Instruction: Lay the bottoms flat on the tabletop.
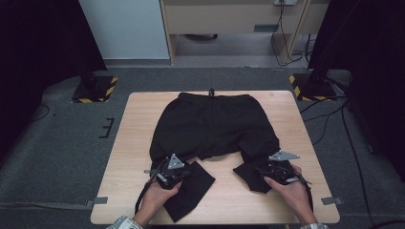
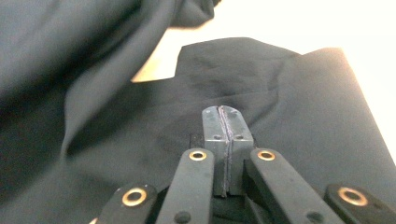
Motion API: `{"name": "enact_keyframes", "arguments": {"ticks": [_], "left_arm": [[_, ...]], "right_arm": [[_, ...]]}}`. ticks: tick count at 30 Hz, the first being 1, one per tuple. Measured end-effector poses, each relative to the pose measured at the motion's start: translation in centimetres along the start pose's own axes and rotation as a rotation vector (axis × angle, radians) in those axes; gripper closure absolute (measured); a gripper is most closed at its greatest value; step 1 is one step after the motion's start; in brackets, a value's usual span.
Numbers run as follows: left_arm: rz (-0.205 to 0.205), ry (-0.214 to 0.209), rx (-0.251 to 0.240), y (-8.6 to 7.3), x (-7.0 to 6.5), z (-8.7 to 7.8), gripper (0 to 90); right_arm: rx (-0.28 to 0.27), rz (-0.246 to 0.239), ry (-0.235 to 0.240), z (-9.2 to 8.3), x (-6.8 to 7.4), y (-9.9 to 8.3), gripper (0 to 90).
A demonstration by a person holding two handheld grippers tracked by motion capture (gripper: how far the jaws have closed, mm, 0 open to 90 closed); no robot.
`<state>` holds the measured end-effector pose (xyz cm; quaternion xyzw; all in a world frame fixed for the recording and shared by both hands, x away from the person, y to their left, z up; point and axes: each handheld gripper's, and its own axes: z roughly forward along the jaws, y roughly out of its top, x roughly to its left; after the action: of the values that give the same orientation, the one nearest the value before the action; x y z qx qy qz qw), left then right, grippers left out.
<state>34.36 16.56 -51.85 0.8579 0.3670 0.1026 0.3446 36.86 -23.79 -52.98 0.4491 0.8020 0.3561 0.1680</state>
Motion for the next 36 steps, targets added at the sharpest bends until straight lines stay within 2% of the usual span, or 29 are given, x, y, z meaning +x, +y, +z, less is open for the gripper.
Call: {"name": "enact_keyframes", "arguments": {"ticks": [1, 2, 4, 5, 7, 8, 9, 10, 11, 12, 13, 14, 15, 17, 20, 21, 24, 25, 27, 29, 31, 32, 35, 36], "left_arm": [[-0.002, -0.017, 0.013, -0.6, -0.1, -0.9, 89.0], [-0.002, -0.017, 0.013, -0.6, -0.1, -0.9, 89.0], [-0.001, -0.036, 0.021, -1.3, -0.5, -1.9, 88.8], [0.000, -0.037, 0.003, -1.5, -0.7, -2.5, 88.4], [-0.006, -0.003, -0.037, -1.6, -0.8, -3.3, 82.6], [-0.006, -0.003, -0.037, -1.6, -0.8, -3.3, 73.4], [-0.049, 0.050, -0.098, -1.4, -0.4, -3.7, 62.7], [-0.049, 0.050, -0.098, -1.4, -0.4, -3.7, 61.4], [-0.091, 0.095, -0.140, -1.0, 0.5, -3.4, 57.7], [-0.091, 0.095, -0.140, -1.0, 0.5, -3.4, 52.7], [-0.108, 0.124, -0.146, -0.6, 1.1, -2.9, 50.2], [-0.108, 0.124, -0.146, -0.6, 1.1, -2.9, 49.2], [-0.111, 0.138, -0.148, -0.1, 1.6, -2.1, 48.4], [-0.078, 0.162, -0.107, 0.3, 1.9, -1.0, 49.8], [-0.057, 0.152, -0.094, 0.5, 2.1, -0.1, 55.3], [-0.036, 0.158, -0.058, 0.7, 2.3, 0.6, 58.7], [-0.040, 0.151, -0.047, 0.8, 2.6, 0.7, 77.6], [-0.059, 0.121, -0.062, 0.7, 2.7, 0.0, 82.3], [-0.060, 0.108, -0.067, 0.5, 2.7, -0.5, 87.1], [-0.053, 0.093, -0.071, -0.1, 2.5, -1.7, 88.0], [-0.063, 0.060, -0.065, -1.3, 2.3, -3.4, 88.3], [-0.063, 0.060, -0.065, -1.3, 2.3, -3.4, 88.2], [-0.084, 0.004, -0.028, -3.1, 2.3, -5.1, 88.0], [-0.084, 0.004, -0.028, -3.1, 2.3, -5.1, 87.5]], "right_arm": [[-0.003, 0.001, 0.002, 0.0, 0.0, 0.0, 35.4], [-0.003, 0.001, 0.002, 0.0, 0.0, 0.0, 35.4], [-0.002, -0.003, -0.001, 0.0, 0.0, -0.1, 35.4], [-0.002, -0.005, -0.001, 0.0, 0.0, -0.1, 35.4], [-0.003, -0.004, -0.001, 0.0, 0.0, -0.1, 35.4], [-0.003, -0.004, 0.000, 0.0, 0.0, -0.1, 35.4], [-0.003, -0.005, 0.000, 0.0, 0.0, -0.1, 35.4], [-0.003, -0.005, 0.000, 0.0, 0.0, -0.1, 35.4], [-0.004, -0.005, 0.000, 0.0, 0.0, -0.1, 35.4], [-0.005, -0.004, -0.001, 0.0, 0.0, -0.1, 35.4], [-0.005, -0.002, -0.001, 0.0, 0.0, -0.1, 35.4], [-0.005, -0.002, -0.001, 0.0, 0.0, -0.1, 35.4], [-0.006, -0.010, -0.003, 0.0, 0.0, -0.1, 35.4], [-0.006, -0.010, -0.003, 0.0, 0.0, -0.1, 35.4], [-0.007, -0.007, -0.002, 0.1, 0.0, -0.1, 35.3], [-0.006, -0.007, 0.001, 0.1, -0.1, -0.1, 35.4], [-0.007, -0.006, 0.002, 0.1, -0.1, -0.1, 35.3], [-0.007, -0.009, 0.001, 0.1, -0.1, -0.1, 35.3], [-0.005, -0.012, -0.001, 0.0, -0.1, -0.1, 35.3], [-0.005, -0.013, -0.004, 0.0, -0.2, -0.1, 35.3], [-0.002, -0.011, -0.011, -0.2, -0.4, -0.2, 35.2], [-0.002, -0.011, -0.011, -0.2, -0.4, -0.2, 35.2], [0.016, 0.008, -0.020, -0.9, -1.1, -0.8, 33.9], [0.017, 0.019, -0.024, -1.3, -1.4, -1.2, 33.9]]}}
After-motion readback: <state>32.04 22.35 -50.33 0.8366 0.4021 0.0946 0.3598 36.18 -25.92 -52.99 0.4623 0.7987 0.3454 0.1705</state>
